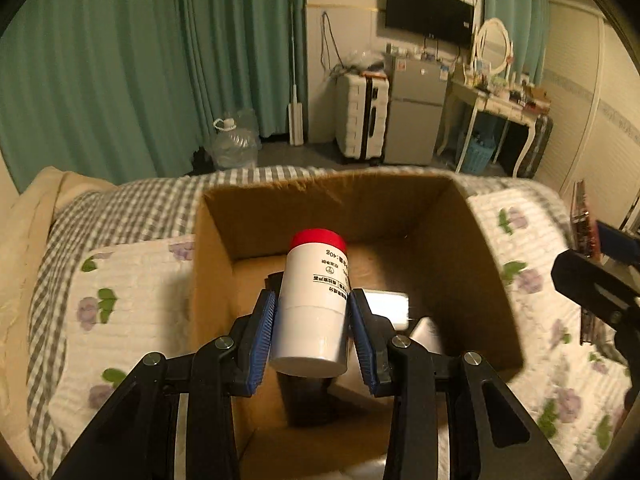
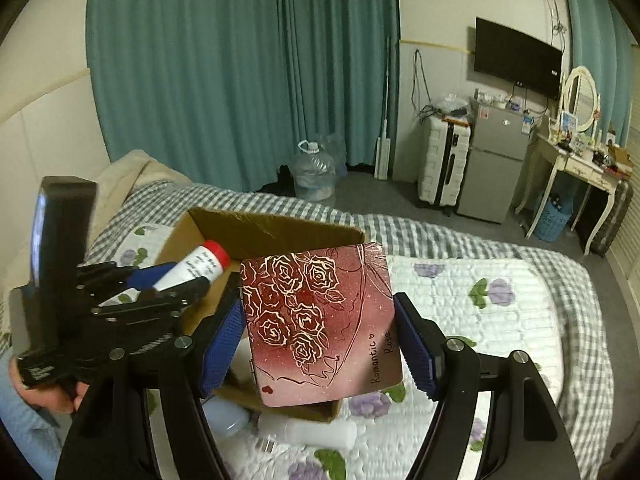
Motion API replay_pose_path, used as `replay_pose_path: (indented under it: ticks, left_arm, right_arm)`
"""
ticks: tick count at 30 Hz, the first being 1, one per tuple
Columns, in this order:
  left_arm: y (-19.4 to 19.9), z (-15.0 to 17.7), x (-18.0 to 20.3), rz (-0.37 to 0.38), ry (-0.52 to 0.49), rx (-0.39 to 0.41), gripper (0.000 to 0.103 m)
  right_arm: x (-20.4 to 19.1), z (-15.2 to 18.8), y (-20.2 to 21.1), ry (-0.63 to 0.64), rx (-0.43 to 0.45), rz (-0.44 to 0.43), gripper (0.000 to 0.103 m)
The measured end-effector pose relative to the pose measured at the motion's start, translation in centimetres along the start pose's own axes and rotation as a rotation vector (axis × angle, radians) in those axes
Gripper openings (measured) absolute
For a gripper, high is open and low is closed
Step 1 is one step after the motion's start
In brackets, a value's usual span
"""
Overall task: Organize rigid objects
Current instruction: 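Drop the red-capped bottle and pink card case into the box with both tools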
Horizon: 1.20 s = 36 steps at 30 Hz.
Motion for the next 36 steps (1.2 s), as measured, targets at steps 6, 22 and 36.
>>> replay_pose_path:
  ticks: [6, 22, 36]
  left_arm:
    - [-2.7, 0.6, 1.2, -0.035, -0.062, 0.003, 0.040]
    - [4.2, -0.5, -2.9, -0.051, 0.037, 0.135, 0.065]
    - [3.3, 0.7, -5.0, -0.040, 0.046, 0.140, 0.066]
  right_arm:
    - [1.4, 1.1, -3.1, -0.040, -0.028, -0.043, 0.072]
    - [-0.5, -1.6, -5.0, 0.003, -0.018, -0.051, 0.072]
    - [-2.5, -1.0, -9.4, 0.051, -0.032, 0.022, 0.090]
Point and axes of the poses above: each gripper's, at about its wrist camera, not at the fingertips, and y roughly against the way its jaws point, x to its right, z to its underside, the point moved 5 cm from there along -y, roughly the way its jaws point, and after that the axes turned 3 degrees about -x, right-handed, at the moved point
